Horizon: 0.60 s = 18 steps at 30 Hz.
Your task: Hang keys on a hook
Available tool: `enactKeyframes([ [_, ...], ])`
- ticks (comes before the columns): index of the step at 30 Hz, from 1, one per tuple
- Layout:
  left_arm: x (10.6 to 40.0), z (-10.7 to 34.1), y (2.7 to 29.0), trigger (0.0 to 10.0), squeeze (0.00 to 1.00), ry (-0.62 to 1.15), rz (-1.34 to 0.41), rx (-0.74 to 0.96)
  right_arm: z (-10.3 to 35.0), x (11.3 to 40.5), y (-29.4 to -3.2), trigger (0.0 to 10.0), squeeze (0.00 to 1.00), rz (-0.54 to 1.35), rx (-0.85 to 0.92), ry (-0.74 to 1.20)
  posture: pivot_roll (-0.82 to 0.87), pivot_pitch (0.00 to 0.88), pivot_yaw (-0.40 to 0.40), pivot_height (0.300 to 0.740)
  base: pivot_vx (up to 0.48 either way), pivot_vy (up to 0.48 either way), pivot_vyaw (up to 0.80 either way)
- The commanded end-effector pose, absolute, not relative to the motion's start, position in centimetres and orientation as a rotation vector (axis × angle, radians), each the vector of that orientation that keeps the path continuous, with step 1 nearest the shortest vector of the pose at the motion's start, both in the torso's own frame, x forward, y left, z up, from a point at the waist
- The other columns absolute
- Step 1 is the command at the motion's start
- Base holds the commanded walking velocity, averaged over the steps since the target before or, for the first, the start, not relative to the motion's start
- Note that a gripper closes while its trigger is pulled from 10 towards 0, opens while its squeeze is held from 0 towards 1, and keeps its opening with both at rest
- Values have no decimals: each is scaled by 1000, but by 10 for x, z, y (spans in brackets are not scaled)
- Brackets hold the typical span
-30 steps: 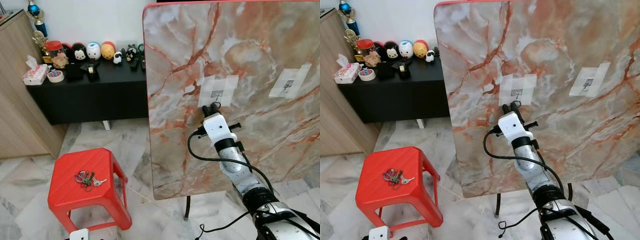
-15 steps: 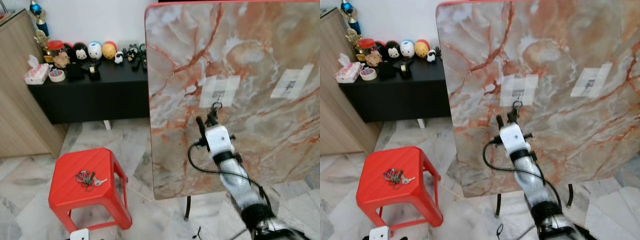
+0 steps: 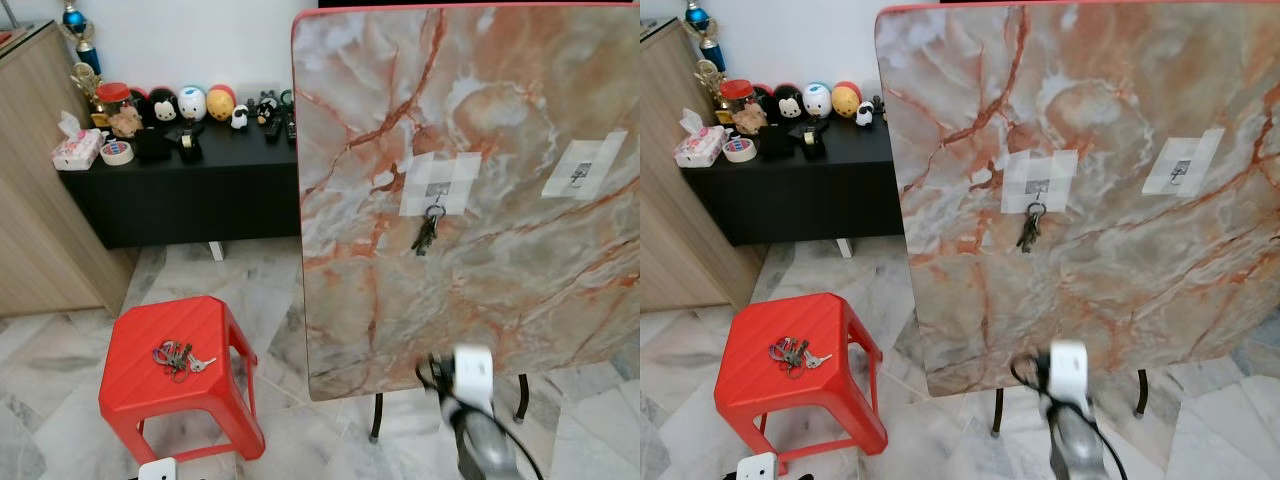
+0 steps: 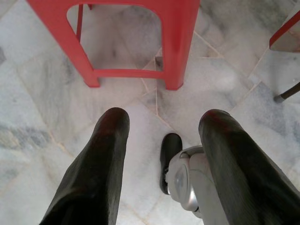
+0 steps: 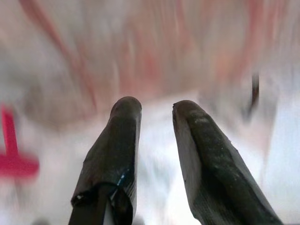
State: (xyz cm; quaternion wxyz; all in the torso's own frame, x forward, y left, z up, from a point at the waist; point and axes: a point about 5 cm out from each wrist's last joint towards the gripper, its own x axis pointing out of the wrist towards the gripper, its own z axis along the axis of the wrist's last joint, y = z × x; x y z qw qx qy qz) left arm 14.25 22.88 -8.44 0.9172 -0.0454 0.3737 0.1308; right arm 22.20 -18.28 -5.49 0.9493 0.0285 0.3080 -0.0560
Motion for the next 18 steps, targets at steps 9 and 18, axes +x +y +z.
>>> enactKeyframes([
  [9,145,-84,232,10000,0,801,254,-69,-83,180,-196,10000,0,-188,67,890,89,14,-2,740,0,0,0],
  [18,149,-83,234,10000,0,799,245,-59,-85,180,-185,10000,0,-197,156,890,82,0,8,740,0,0,0],
])
